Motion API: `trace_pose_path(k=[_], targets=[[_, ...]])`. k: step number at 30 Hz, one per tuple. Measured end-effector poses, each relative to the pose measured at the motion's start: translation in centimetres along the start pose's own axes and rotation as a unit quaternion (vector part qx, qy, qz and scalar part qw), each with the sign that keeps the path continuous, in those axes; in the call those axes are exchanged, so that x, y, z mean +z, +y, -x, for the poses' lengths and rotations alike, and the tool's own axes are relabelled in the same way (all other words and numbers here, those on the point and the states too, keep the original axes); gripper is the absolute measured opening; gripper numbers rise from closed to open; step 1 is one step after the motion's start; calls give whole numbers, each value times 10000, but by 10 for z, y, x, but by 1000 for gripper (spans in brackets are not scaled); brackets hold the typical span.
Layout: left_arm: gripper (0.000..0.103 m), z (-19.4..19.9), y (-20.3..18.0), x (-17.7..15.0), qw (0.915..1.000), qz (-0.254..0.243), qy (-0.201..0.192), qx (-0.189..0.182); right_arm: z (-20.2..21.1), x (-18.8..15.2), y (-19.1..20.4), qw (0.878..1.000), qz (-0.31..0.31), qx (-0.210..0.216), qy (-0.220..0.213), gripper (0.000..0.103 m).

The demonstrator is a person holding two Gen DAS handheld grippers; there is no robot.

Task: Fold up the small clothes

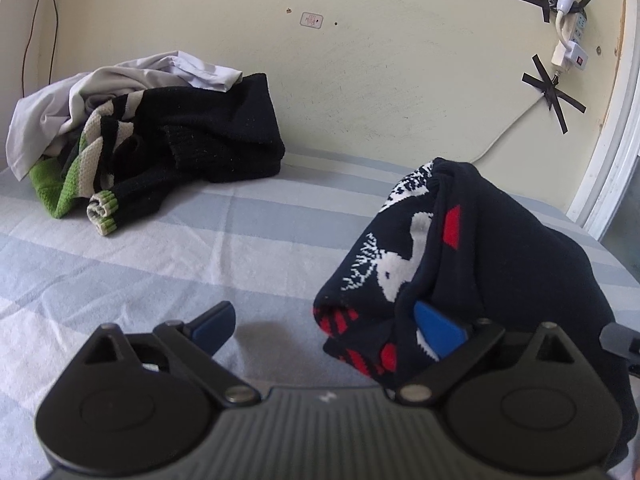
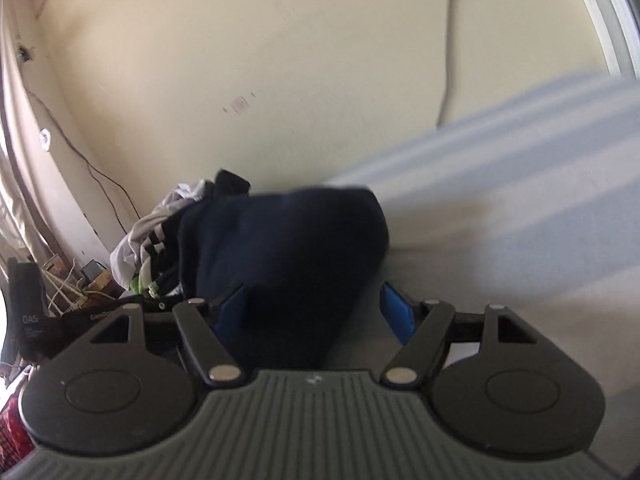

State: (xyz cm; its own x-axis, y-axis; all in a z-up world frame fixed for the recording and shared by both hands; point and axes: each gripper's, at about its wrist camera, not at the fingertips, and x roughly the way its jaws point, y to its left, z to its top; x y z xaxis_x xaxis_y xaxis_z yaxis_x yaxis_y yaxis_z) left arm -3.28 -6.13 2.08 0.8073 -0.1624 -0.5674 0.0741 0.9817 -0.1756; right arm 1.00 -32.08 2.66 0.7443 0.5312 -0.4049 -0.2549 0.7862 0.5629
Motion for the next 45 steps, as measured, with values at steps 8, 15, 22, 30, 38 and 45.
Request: trace_pose_path(k=[8,15,22,30,38,45], targets=[[101,0,-2,0,10000,-3,-1,56,-6,1,-7,9987,-356,265,240,85],[102,0,-1,0,10000,13,5,46,-7,-2,-6,9989,-335,262,208,87],[102,3,1,-1,10000,32,-63,-23,-7,-3,-7,9989,-339,247,192,87],[102,10,-1,-3,9997,1,-224,6,-3,-4,-5,9992,-218,236,221,88],[103,28,-13,-15,9978,-271,-490,353,0,-15,18,9980,557,204,193,88],[103,31,-13,-18,9966,-334,-564,506,-5,-19,18,9979,563,167,285,89]])
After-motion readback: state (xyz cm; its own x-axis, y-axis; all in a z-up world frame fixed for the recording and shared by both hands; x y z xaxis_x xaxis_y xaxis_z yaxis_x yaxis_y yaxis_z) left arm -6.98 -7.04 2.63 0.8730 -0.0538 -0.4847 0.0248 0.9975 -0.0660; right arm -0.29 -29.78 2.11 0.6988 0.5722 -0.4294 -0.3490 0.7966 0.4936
